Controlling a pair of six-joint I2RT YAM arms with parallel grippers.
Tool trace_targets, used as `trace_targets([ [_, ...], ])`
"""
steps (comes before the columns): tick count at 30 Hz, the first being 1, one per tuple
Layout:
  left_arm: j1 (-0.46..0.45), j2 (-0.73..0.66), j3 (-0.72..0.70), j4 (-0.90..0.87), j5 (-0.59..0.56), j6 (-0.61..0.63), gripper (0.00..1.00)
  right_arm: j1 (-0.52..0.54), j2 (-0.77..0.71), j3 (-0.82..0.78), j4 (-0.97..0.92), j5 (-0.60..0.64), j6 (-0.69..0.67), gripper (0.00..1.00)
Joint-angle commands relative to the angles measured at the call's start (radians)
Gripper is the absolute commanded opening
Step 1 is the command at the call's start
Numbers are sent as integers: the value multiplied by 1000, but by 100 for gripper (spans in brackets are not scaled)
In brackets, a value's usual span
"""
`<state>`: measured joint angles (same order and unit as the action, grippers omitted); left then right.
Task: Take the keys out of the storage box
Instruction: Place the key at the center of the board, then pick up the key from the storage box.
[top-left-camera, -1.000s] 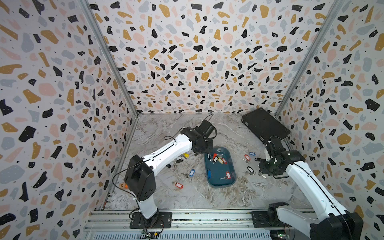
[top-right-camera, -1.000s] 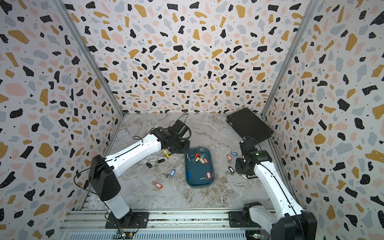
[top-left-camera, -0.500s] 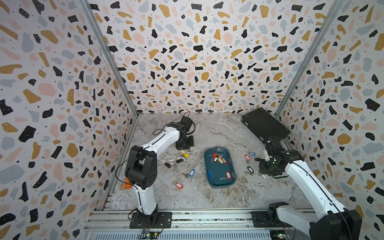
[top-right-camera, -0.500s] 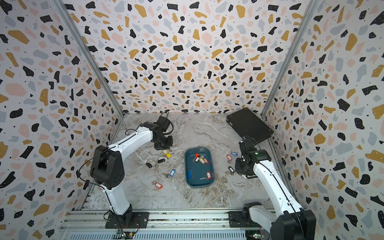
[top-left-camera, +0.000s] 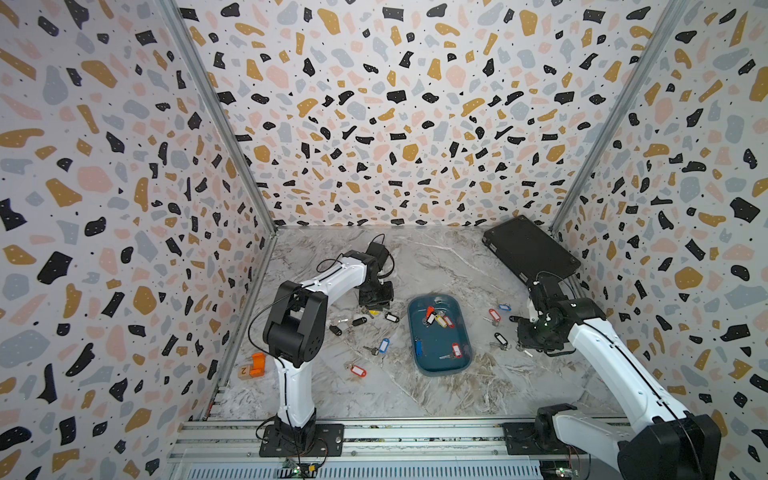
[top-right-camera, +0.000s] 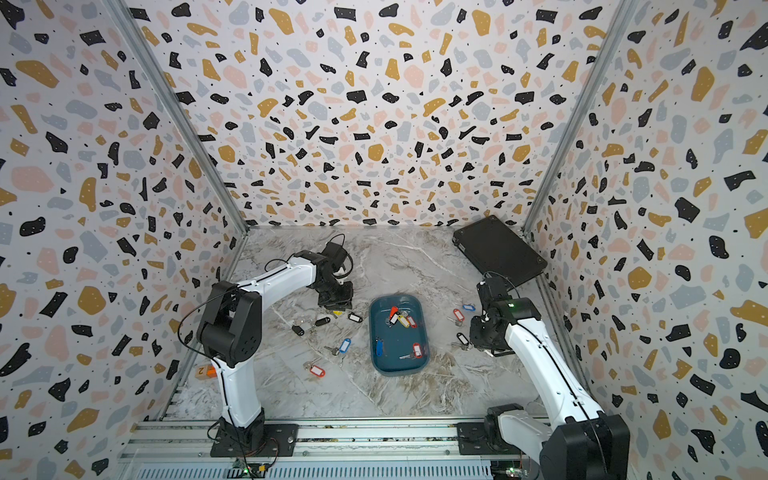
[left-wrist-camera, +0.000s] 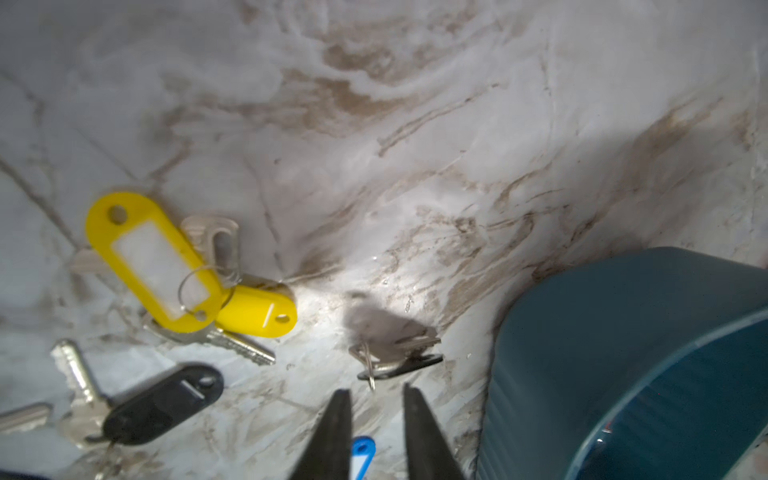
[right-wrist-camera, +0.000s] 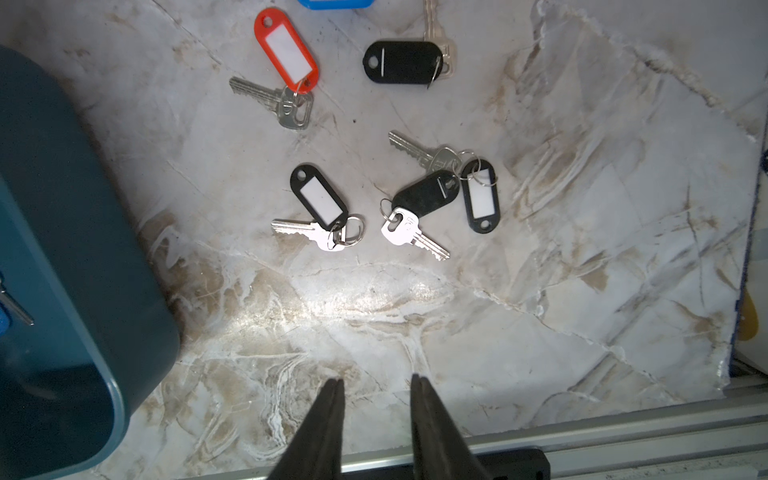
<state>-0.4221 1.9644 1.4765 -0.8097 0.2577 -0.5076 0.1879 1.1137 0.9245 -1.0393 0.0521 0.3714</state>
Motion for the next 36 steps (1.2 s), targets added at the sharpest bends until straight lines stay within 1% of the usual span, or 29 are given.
trace_targets([
  [1,-7,-5,3,4,16,23,65,7,-3,1,-5,-20,-14,35],
  [2,-10,-15,7,-1,7,33,86,9,-3,0,-3,-31,-18,36],
  [3,-12,-26,10,-8,-8,44,98,12,-3,1,2,-45,-21,37],
  [7,-23,-96,11,-37,-87,99,100,41,-6,17,5,-111,-38,40],
  [10,-23,-187,-44,-27,-137,124,100,86,15,49,-3,-158,-44,42],
  [12,-23,-257,-104,9,-145,124,100,140,51,76,2,-183,-32,44],
  [15,-24,-375,-193,73,-148,124,100,249,114,121,36,-169,-2,47],
  [17,-23,-463,-253,116,-145,124,100,307,165,144,95,-206,26,46],
  [20,-22,-590,-301,135,-161,136,100,367,227,171,199,-256,77,46],
  [23,-21,-695,-328,127,-179,164,100,415,308,214,256,-278,110,46],
  [27,-21,-794,-359,107,-187,194,100,481,423,270,311,-293,157,44],
  [29,-21,-824,-377,100,-189,201,100,514,469,278,344,-285,191,40],
  [30,-21,-836,-389,99,-188,204,100,528,489,275,371,-292,207,34],
  [31,-20,-844,-404,102,-187,206,100,538,503,269,405,-308,225,24],
  [32,-20,-849,-419,110,-183,207,99,544,519,249,463,-336,251,11],
  [33,-20,-850,-432,114,-179,209,100,549,529,217,533,-370,283,4],
  [34,-20,-847,-440,114,-176,207,100,551,537,194,592,-393,313,0],
  [36,-20,-840,-450,117,-169,206,100,556,556,153,668,-411,362,0],
])
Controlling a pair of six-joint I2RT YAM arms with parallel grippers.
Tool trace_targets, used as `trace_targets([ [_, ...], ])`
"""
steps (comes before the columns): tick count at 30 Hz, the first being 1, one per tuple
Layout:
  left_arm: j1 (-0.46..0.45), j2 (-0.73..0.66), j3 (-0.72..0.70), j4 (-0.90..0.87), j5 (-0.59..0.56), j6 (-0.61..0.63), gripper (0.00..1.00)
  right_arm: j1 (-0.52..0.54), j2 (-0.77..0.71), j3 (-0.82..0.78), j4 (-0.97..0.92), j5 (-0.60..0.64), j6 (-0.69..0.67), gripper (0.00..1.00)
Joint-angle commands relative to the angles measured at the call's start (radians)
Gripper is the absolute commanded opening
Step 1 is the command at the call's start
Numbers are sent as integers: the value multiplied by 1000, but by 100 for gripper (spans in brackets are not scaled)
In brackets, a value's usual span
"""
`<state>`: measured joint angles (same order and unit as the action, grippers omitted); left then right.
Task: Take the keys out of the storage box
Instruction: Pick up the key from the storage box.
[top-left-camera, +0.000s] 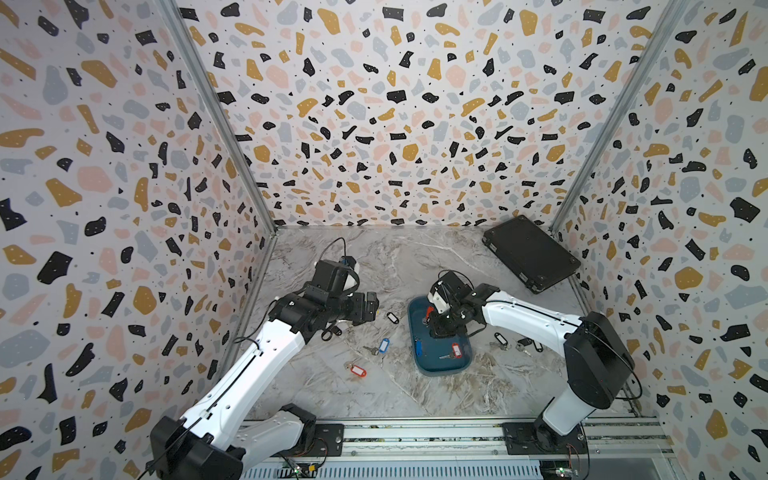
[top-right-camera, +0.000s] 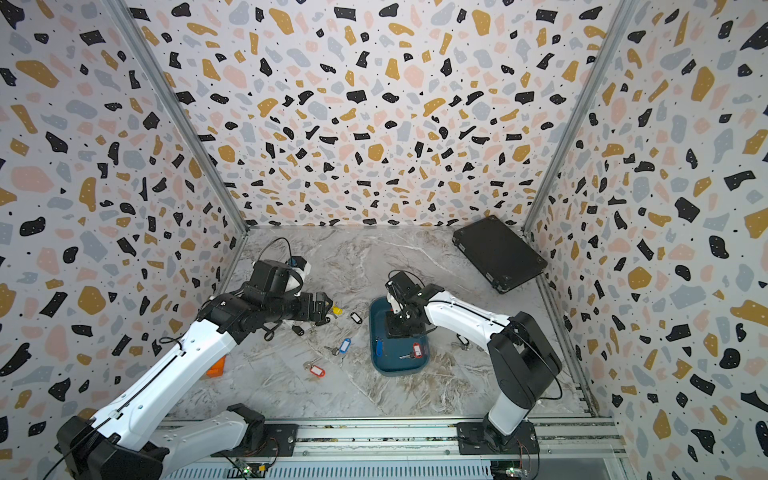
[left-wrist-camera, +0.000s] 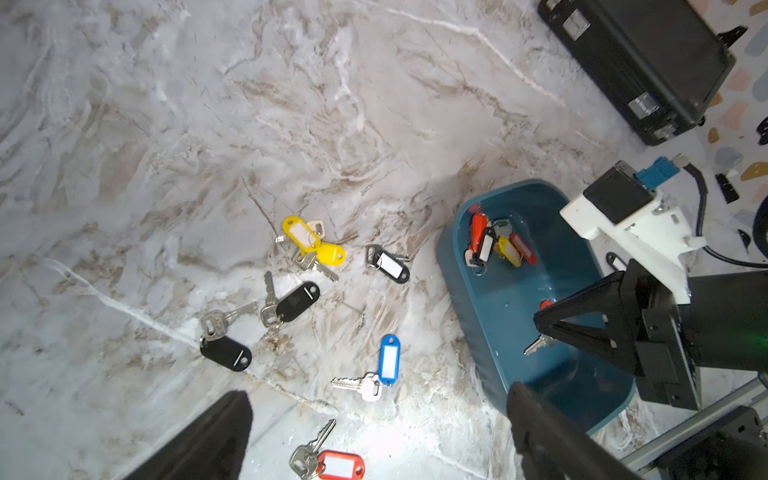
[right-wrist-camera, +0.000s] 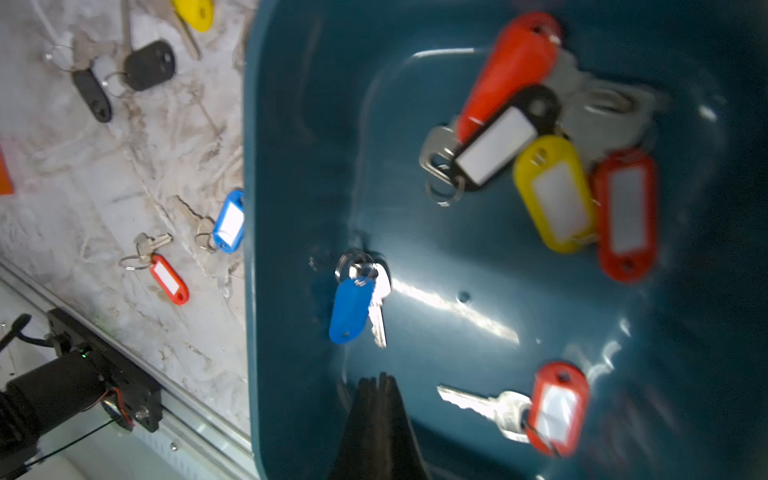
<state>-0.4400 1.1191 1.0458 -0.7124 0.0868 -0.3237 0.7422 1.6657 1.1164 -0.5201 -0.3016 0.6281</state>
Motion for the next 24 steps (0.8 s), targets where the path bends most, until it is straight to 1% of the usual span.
trace_targets([
  [1,-2,5,-21,21,4,22,100,3,11,-46,165,-59,117,0],
  [6,-1,-5,-39,46,10,25,100,30,55,-32,185,-61,130,0],
  [10,1,-1,-38,46,8,25,100,57,99,-41,263,-90,165,0],
  [13,1,1,-38,45,12,26,100,76,125,-35,266,-83,177,0],
  [18,1,21,-37,46,42,26,100,85,152,-25,182,-13,171,0],
  [24,1,45,-25,34,77,27,100,84,136,13,9,146,102,0],
])
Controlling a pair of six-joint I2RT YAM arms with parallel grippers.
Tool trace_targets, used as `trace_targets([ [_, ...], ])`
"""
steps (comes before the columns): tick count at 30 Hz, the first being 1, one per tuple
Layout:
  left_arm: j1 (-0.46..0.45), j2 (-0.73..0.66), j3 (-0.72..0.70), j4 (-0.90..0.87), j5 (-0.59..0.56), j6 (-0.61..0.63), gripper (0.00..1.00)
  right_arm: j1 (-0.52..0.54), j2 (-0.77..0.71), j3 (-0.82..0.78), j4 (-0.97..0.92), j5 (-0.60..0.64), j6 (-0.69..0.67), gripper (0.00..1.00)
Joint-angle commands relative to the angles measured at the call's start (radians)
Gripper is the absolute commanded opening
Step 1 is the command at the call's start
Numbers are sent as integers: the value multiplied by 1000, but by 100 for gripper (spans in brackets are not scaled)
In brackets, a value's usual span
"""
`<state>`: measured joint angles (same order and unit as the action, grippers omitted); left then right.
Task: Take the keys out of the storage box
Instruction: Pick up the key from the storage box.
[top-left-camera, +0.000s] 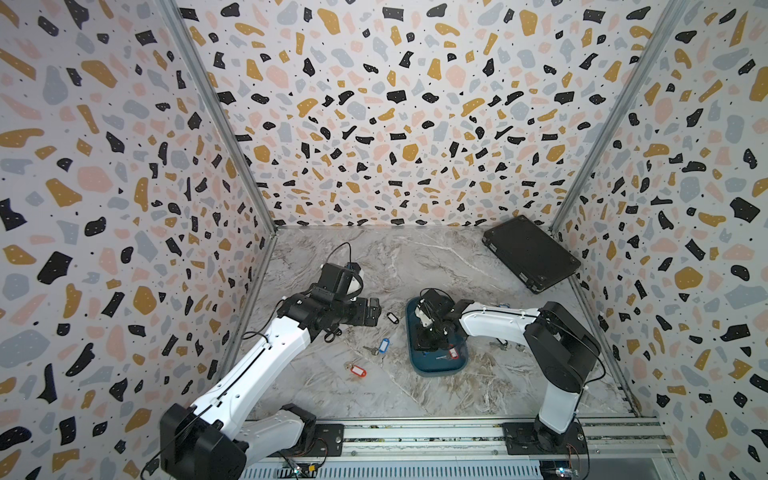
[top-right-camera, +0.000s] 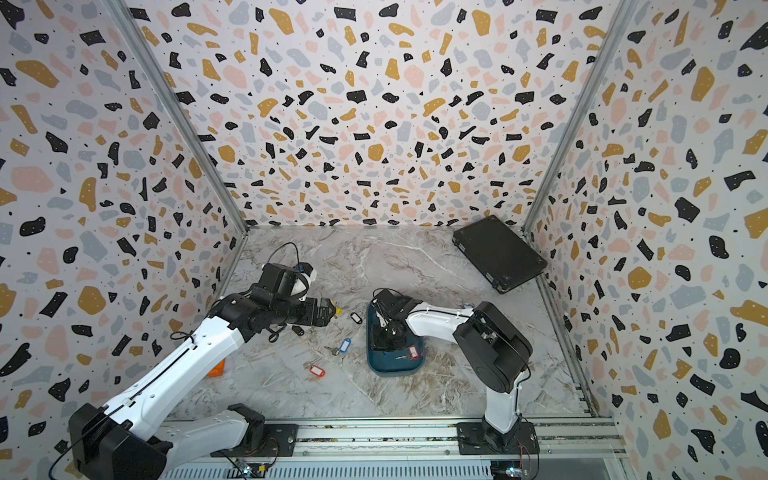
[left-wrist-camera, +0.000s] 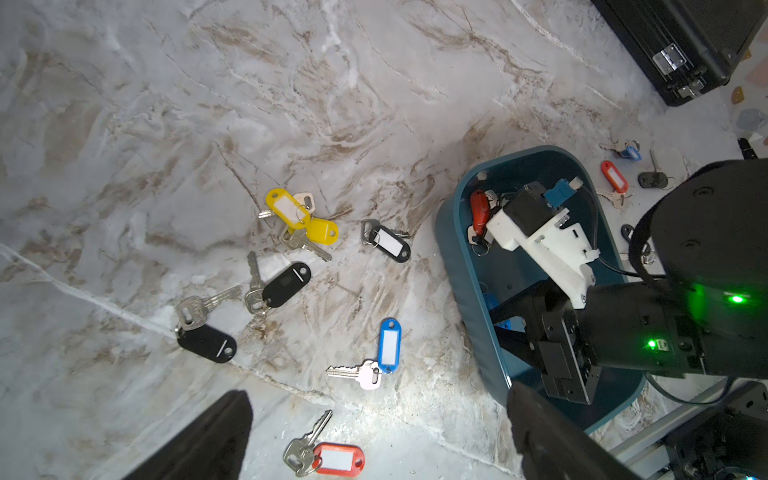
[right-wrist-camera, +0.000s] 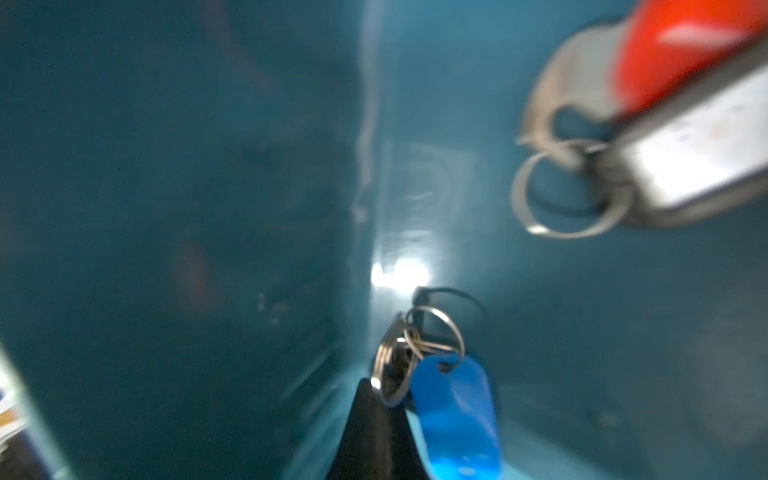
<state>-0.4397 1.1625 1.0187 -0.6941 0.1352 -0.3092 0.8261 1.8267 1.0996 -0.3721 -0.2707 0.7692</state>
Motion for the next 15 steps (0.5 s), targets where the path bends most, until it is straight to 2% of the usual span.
trace_targets([
  [1,0,0,2,18,30,12,100,1,-36,40,-168,146,-54,0],
  [7,0,4,0,18,38,12,100,-4,-102,98,-316,277,-108,2],
  [9,1,4,1,18,38,12,100,-9,-126,109,-340,282,-121,12],
  [12,0,2,1,18,40,13,100,-10,-153,135,-376,271,-144,34],
  [15,0,0,1,19,40,12,100,-12,-150,186,-432,250,-170,45],
])
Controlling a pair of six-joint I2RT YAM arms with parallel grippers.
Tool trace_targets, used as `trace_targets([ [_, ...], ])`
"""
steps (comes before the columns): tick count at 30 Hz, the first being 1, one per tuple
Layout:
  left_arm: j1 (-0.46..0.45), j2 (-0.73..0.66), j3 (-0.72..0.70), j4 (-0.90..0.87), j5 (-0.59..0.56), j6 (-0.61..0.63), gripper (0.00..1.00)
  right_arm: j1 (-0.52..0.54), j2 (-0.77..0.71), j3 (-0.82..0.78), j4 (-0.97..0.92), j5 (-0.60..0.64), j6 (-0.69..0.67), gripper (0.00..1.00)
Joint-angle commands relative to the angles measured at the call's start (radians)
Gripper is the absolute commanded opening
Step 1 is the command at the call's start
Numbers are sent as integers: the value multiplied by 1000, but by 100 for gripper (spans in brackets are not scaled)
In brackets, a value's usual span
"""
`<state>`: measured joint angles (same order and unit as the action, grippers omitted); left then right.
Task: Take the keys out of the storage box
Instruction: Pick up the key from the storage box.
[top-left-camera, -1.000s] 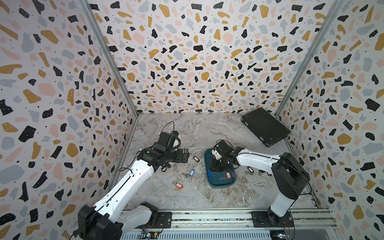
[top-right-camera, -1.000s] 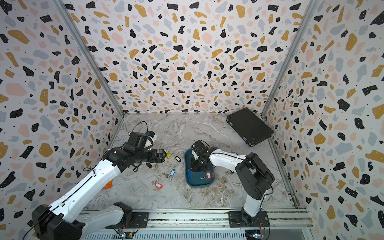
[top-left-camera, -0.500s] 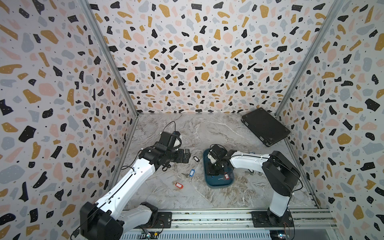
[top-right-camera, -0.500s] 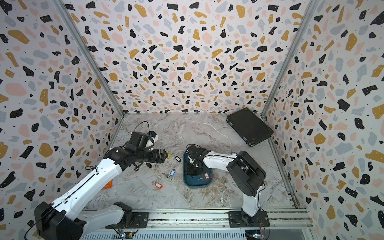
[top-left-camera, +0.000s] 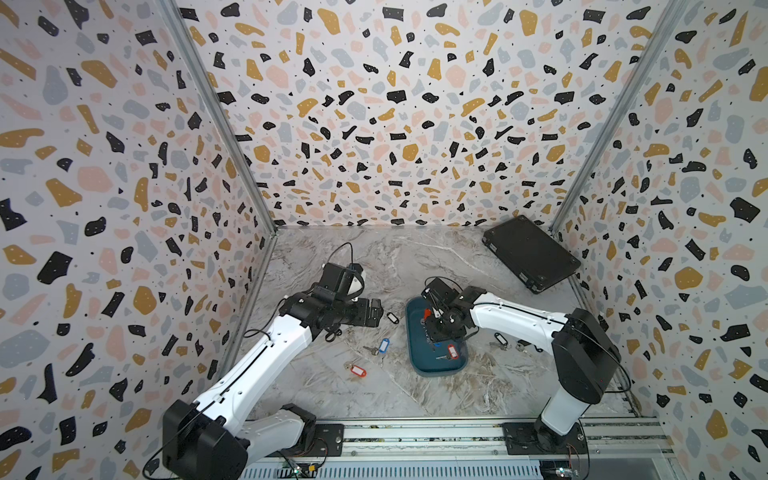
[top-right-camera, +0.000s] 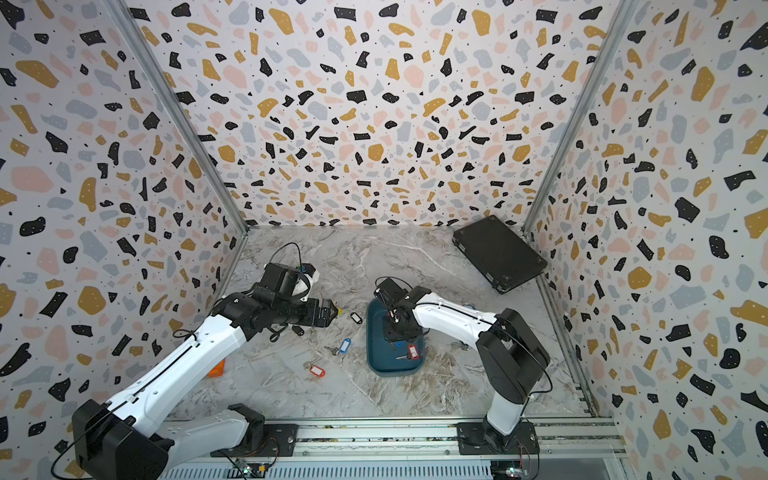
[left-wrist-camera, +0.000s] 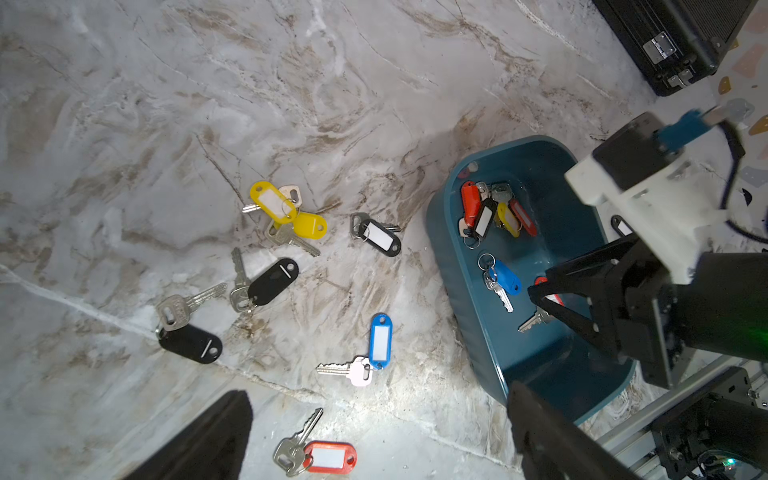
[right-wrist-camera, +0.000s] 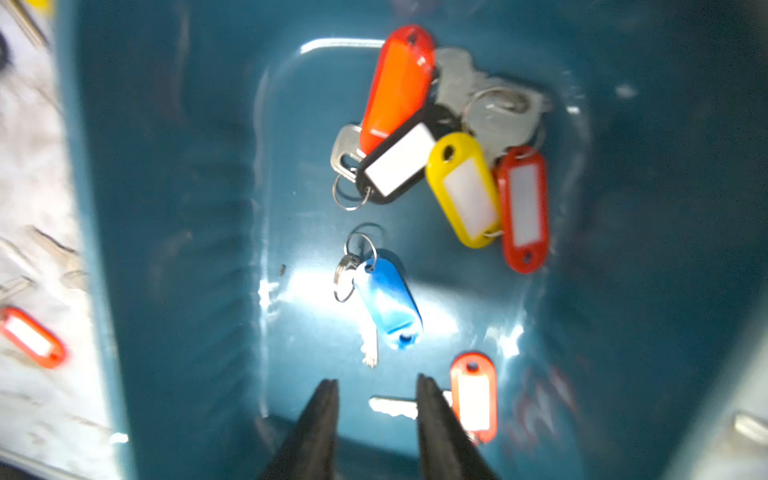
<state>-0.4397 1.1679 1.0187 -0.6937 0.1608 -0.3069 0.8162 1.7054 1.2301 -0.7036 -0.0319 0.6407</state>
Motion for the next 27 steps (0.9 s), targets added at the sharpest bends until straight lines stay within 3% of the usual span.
trace_targets([
  [1,1,-7,2,20,14,10,100,-2,-21,72,-111,-2,-53,48],
  [6,1,-9,1,21,13,9,100,0,43,126,-140,-28,-72,51],
  [27,1,3,-2,23,38,0,100,4,221,225,-145,-18,-64,41],
])
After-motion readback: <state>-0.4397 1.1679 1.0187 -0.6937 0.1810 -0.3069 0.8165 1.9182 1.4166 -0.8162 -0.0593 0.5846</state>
